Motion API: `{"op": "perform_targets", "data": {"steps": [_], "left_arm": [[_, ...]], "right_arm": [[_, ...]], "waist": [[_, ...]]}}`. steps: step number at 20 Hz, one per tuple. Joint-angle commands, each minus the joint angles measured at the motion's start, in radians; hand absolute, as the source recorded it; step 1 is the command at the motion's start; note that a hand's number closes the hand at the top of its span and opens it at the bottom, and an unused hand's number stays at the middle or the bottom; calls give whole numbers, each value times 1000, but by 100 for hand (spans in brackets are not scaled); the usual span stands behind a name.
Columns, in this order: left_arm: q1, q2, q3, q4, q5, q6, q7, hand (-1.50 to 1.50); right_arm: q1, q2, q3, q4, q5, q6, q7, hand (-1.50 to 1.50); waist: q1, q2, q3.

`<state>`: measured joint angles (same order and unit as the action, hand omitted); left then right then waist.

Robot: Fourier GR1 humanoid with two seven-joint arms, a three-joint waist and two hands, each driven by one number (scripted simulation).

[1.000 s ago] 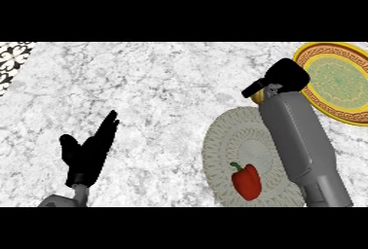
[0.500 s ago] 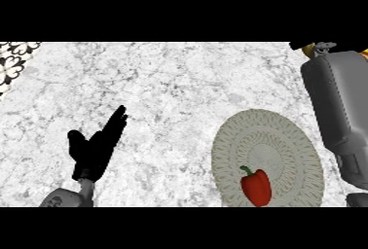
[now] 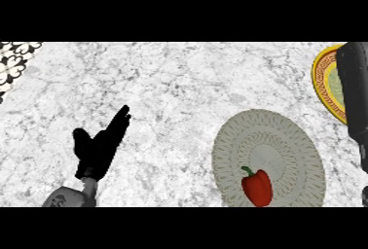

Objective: Pick the squash from the placemat and place it in the plate

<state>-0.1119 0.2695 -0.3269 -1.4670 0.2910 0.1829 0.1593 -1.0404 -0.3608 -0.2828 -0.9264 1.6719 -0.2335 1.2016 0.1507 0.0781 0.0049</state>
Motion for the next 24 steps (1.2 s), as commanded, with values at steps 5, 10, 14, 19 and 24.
{"op": "perform_targets", "data": {"steps": [5,10,14,19,24], "left_arm": [[8,-10,2,22,7,11,28,0],[40,-2,15,27,8,15,15,0],[32,3,29,23,13,18,30,0],[76,6,27,22,8,17,12,0],[76,-8,31,29,13,19,11,0]], "right_arm": [[57,6,-105,-8,199,-265,261,150],[136,8,-184,-28,336,-319,284,150],[199,45,-272,-45,379,-410,284,150],[275,76,-368,-48,436,-518,270,150],[296,92,-461,-34,462,-615,230,150]], "waist": [[-21,-3,0],[-50,-23,-2],[-67,-28,0],[-76,-38,1],[-86,-46,0]]}}
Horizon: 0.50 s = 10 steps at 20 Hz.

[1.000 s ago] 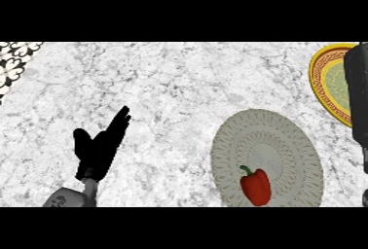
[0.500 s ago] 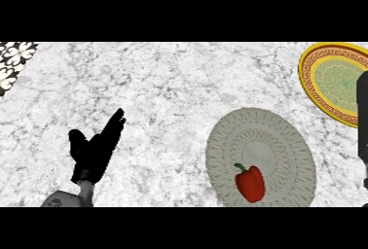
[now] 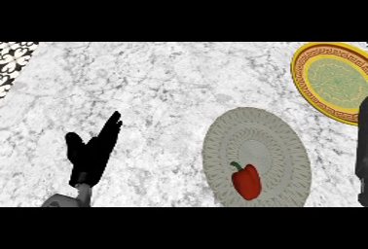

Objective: Pick the squash from the placemat and place it in the plate

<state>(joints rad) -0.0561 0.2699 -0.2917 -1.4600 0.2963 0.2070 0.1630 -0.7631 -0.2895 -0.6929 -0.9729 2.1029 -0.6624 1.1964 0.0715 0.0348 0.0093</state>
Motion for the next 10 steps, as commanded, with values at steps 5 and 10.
{"op": "perform_targets", "data": {"steps": [5,10], "left_arm": [[9,10,13,25,11,-14,18,0],[38,4,-4,34,0,-27,2,0]], "right_arm": [[-11,26,-272,158,-182,-84,137,-150],[-35,15,-331,299,-318,-288,-4,-150]], "waist": [[-17,-2,-2],[-13,-7,-3]]}}
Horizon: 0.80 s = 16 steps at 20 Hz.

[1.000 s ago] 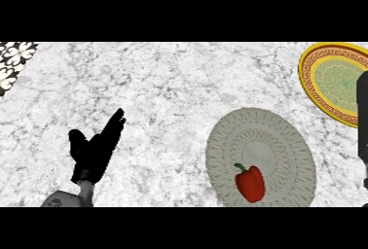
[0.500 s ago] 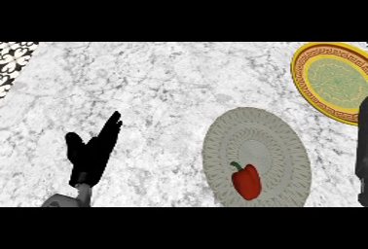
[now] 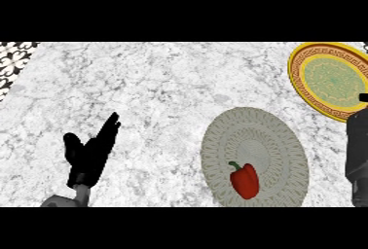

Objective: Pick the squash from the placemat and place it in the plate

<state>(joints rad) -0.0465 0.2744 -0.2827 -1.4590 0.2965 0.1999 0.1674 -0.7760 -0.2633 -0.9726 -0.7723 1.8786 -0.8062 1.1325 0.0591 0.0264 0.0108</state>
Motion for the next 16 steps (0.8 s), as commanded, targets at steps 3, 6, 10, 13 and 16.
{"op": "perform_targets", "data": {"steps": [3,6,10,13,16], "left_arm": [[14,-22,-11,24,-2,7,19,0],[21,1,10,26,-4,-4,0,0],[37,-28,-17,38,-28,15,-11,0],[1,5,27,42,8,-22,23,0],[28,-35,7,90,-18,-19,-48,0]], "right_arm": [[-6,-32,-62,151,-174,-293,-70,-150],[-11,-39,-38,148,-200,-423,-154,-150],[4,-15,-35,113,-222,-595,-178,-150],[-14,13,-43,109,-257,-666,-174,-150],[-35,32,-10,118,-323,-684,-198,-150]], "waist": [[-3,2,-3],[1,0,-4],[-10,-5,-6],[-23,-11,-8],[-32,-14,-9]]}}
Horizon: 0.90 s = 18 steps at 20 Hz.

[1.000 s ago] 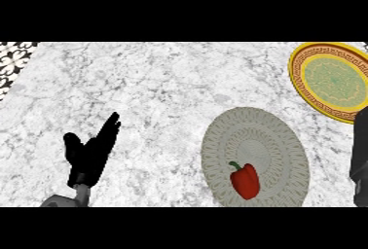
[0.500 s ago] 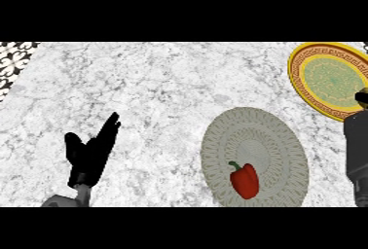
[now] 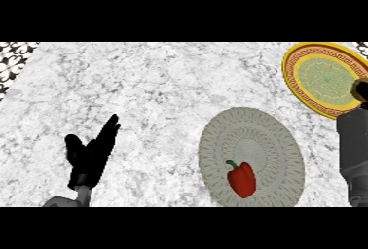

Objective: Pick the squash from the placemat and place it in the plate

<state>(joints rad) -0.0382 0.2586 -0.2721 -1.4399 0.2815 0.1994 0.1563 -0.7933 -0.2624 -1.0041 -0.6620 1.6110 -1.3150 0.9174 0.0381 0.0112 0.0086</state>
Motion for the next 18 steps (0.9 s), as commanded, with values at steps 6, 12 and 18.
{"op": "perform_targets", "data": {"steps": [6,12,18], "left_arm": [[14,11,49,34,20,-26,14,0],[83,-42,-10,-20,-43,31,25,0],[44,-40,51,30,-29,-17,-4,0]], "right_arm": [[39,202,268,-150,-228,-149,-38,-150],[145,260,441,-186,-275,-181,6,-150],[218,262,530,-169,-241,-155,119,-150]], "waist": [[-37,-14,-8],[-27,-15,-9],[-33,-15,-10]]}}
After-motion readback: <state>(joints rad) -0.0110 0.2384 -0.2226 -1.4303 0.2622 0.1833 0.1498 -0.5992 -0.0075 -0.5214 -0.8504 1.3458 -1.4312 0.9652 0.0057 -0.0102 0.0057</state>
